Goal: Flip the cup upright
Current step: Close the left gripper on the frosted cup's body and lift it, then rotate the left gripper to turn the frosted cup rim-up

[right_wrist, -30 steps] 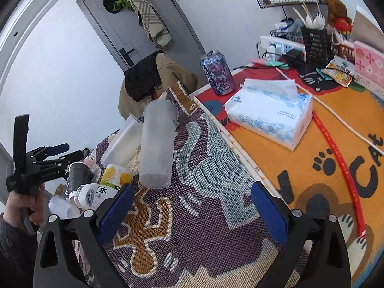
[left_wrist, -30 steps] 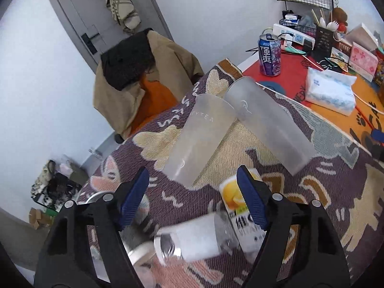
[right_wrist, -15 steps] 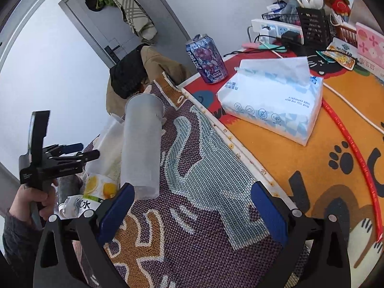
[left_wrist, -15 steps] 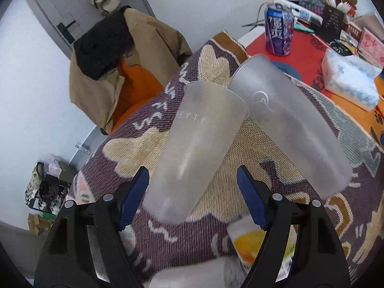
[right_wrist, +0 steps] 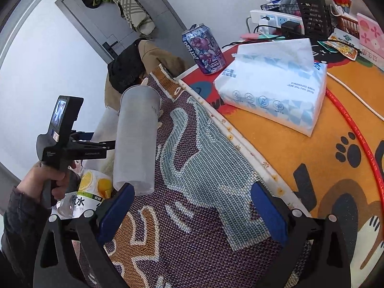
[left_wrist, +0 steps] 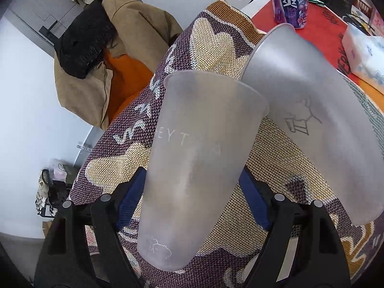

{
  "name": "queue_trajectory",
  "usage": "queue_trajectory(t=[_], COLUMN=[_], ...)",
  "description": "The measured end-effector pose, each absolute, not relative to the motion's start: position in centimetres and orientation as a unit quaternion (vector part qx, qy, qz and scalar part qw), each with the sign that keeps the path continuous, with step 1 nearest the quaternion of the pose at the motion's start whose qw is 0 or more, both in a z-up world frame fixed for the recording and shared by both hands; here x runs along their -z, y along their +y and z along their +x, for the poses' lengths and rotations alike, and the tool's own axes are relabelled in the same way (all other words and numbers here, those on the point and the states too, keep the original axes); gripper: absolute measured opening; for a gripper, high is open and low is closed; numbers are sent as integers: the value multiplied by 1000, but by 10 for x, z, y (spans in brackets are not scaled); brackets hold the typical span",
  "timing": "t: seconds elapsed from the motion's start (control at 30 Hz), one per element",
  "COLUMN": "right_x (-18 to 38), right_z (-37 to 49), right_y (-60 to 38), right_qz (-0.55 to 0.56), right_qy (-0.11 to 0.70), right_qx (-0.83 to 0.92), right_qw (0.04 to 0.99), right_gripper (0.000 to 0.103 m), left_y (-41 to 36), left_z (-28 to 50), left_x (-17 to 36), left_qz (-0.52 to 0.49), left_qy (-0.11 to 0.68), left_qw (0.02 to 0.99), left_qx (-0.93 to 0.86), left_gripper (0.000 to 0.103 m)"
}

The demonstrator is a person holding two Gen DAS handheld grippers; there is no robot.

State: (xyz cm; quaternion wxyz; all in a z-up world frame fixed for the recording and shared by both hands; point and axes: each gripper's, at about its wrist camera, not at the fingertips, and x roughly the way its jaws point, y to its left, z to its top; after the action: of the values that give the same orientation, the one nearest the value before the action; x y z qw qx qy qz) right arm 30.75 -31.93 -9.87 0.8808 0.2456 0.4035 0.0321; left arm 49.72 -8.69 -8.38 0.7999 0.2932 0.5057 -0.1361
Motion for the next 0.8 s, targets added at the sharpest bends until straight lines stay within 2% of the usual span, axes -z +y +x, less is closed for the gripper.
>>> queue_trajectory(t=[0.23,0.8], right_x=[86,56], right_z=[294,232], right_y=[-327,-330], right_qz=[248,264], right_qy=[387,360], right_qx=[-33,-53], right_qw=[888,893], right_gripper=[95,95], left_y=[-86,-86], left_z=[480,359], left_x=[48,-35], left_qz=[291,305], left_qy=[473,431], left_qw=[823,840], left_qx=[121,121], left_gripper=[70,70])
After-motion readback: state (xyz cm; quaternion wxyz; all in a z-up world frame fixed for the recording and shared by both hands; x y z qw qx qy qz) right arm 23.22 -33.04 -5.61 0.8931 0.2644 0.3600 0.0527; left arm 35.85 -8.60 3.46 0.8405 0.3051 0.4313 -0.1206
